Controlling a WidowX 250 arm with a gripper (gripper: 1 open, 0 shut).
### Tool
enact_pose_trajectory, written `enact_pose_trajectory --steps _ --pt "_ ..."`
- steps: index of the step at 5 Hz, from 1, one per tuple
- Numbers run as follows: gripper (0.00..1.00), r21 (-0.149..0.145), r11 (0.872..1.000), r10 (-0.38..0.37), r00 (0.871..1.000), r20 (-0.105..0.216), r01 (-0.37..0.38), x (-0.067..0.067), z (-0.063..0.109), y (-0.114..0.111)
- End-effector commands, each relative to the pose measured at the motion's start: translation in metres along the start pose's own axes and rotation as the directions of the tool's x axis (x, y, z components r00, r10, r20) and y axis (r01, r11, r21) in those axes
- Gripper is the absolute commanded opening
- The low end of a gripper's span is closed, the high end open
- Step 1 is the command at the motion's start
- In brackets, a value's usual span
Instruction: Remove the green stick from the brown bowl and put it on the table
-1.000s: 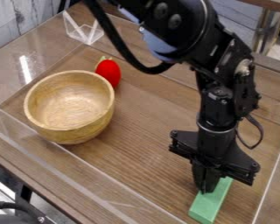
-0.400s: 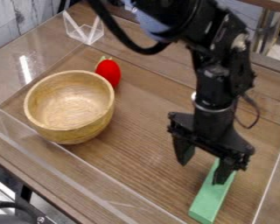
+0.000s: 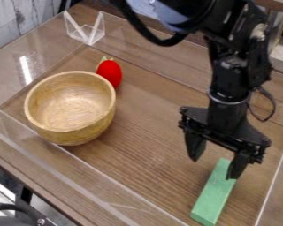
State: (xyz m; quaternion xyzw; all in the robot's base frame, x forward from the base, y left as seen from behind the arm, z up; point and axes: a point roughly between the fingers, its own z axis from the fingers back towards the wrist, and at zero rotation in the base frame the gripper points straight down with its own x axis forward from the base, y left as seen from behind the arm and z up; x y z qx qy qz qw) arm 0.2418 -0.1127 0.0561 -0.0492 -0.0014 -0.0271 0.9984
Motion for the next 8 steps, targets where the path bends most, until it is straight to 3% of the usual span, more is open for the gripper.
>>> enact_pose_trajectory --steps 1,2,4,6,8 --pt "1.00 -0.007 1.000 -0.029 0.999 0.025 0.030 0.003 0.000 0.002" --pt "1.00 -0.009 0.999 -0.045 0.999 0.019 0.045 -0.003 -0.012 0.008" --pt "1.00 0.012 0.999 -0.042 0.999 0.006 0.042 0.001 -0.035 0.008" --pt "1.00 0.042 0.999 0.023 0.999 -0.030 -0.022 -0.002 -0.030 -0.002" --pt "1.00 0.050 0.996 0.068 0.997 -0.030 -0.067 -0.016 -0.027 0.003"
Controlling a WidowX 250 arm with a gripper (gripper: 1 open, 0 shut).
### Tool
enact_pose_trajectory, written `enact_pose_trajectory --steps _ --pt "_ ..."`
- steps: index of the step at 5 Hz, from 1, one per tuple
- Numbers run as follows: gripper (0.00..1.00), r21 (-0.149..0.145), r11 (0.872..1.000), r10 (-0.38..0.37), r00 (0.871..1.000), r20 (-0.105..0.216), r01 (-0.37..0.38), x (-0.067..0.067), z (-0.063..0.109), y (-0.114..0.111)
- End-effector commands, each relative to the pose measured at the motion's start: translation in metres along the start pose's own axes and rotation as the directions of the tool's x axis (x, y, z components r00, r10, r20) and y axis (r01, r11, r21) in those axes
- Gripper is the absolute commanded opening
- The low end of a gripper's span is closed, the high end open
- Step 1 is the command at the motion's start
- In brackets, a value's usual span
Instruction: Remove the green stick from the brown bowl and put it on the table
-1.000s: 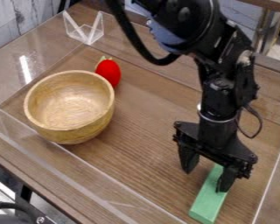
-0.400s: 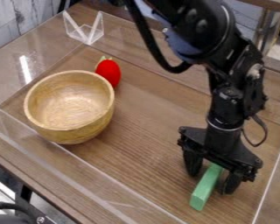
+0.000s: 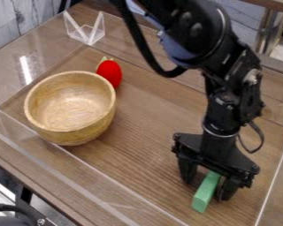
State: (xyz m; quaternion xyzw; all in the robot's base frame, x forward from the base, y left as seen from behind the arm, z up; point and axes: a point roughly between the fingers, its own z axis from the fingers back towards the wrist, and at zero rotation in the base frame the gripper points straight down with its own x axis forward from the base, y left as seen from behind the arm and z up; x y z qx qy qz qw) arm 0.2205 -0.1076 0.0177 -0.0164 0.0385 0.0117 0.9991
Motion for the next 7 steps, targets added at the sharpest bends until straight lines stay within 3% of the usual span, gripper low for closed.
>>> enact_pose_trajectory --steps 1,2,4,5,7 --pt "1.00 -0.010 0.999 -0.039 0.998 0.041 0.039 -0.001 0.012 -0.013" --pt "1.00 -0.003 0.998 -0.062 0.997 0.051 0.062 -0.004 0.013 -0.019" --pt "1.00 -0.006 0.994 -0.104 0.992 0.069 0.105 -0.004 0.042 -0.006" --pt "1.00 -0.016 0.999 -0.034 0.996 0.079 0.035 -0.009 0.031 -0.007" --pt "1.00 -0.036 0.997 0.070 0.992 0.102 -0.066 -0.011 0.010 -0.012"
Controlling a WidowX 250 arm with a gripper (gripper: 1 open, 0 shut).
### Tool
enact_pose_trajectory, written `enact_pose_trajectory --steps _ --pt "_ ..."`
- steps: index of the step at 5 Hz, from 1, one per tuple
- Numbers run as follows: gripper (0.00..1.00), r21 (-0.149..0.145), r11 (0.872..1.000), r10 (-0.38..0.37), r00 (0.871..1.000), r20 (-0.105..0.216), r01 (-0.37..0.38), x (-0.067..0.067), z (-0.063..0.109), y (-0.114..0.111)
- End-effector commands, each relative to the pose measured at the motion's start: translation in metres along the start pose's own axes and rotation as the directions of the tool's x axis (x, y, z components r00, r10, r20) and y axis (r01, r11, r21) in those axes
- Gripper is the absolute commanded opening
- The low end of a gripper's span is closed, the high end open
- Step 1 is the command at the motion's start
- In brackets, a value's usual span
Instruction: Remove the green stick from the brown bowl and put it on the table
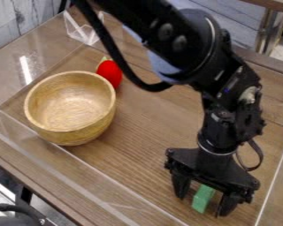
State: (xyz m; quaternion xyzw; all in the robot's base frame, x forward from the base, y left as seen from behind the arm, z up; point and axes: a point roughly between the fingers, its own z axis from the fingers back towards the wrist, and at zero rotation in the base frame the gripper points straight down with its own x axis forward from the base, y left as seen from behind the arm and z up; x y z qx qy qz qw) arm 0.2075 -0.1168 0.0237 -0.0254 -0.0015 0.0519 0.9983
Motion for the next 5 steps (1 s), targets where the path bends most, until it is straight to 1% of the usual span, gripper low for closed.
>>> enact_pose_trajectory --steps 1,2,3,4,5 --pt "0.00 -0.018 1.000 -0.022 0.999 0.031 0.022 0.004 0.021 -0.003" --pt "1.00 -0.036 0.999 0.033 0.998 0.048 -0.032 0.004 0.028 -0.007" --pt "1.00 -0.043 0.996 0.084 0.995 0.052 -0.082 0.004 0.027 -0.010" --pt "0.00 -0.044 0.998 0.043 0.998 0.051 -0.040 0.004 0.028 -0.020" --pt "0.00 -0.066 0.998 0.004 0.998 0.062 0.001 0.006 0.040 -0.027"
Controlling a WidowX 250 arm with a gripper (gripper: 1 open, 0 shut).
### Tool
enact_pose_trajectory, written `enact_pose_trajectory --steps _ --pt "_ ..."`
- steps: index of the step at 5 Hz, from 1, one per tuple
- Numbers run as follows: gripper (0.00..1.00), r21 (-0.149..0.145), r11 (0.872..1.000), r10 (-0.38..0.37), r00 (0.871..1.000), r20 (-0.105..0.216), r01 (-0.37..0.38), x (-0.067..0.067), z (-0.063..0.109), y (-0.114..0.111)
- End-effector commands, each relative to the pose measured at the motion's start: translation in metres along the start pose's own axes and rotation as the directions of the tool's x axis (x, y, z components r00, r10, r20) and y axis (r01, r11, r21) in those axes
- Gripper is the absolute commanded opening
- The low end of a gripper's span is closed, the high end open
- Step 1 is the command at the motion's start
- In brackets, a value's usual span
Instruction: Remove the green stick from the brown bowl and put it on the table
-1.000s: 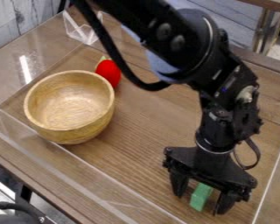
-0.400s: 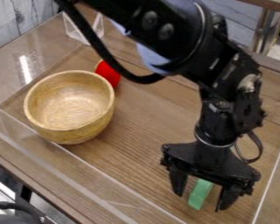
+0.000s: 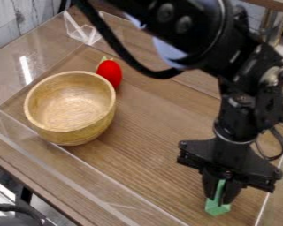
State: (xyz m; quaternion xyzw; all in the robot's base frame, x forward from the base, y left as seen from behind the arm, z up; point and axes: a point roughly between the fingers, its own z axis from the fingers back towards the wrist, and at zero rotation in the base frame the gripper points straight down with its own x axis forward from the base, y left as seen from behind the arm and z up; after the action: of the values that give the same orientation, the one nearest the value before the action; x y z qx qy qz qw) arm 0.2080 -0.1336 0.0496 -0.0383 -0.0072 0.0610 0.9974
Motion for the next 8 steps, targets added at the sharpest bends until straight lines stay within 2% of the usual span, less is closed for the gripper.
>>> enact_pose_trajectory --steps 1,2,3,4,5,6,7,8 --pt "1.00 -0.048 0.998 -0.045 0.998 0.043 0.047 -0.001 0.010 0.000" --pt "0.00 -0.072 0.994 -0.073 0.995 0.073 0.078 -0.002 0.020 0.009" --pt "0.00 -0.097 0.994 -0.042 0.993 0.107 0.053 -0.002 0.034 0.013" --pt "0.00 -0.124 0.992 0.005 0.987 0.158 0.015 0.007 0.052 0.021" --pt "0.00 -0.156 0.986 0.089 0.975 0.204 -0.058 0.025 0.067 0.031" --pt "0.00 -0.180 0.976 0.168 0.956 0.240 -0.126 0.045 0.079 0.043" --pt "0.00 -0.187 0.973 0.181 0.951 0.252 -0.135 0.056 0.089 0.057" --pt "0.00 -0.181 0.977 0.154 0.959 0.237 -0.113 0.057 0.080 0.040"
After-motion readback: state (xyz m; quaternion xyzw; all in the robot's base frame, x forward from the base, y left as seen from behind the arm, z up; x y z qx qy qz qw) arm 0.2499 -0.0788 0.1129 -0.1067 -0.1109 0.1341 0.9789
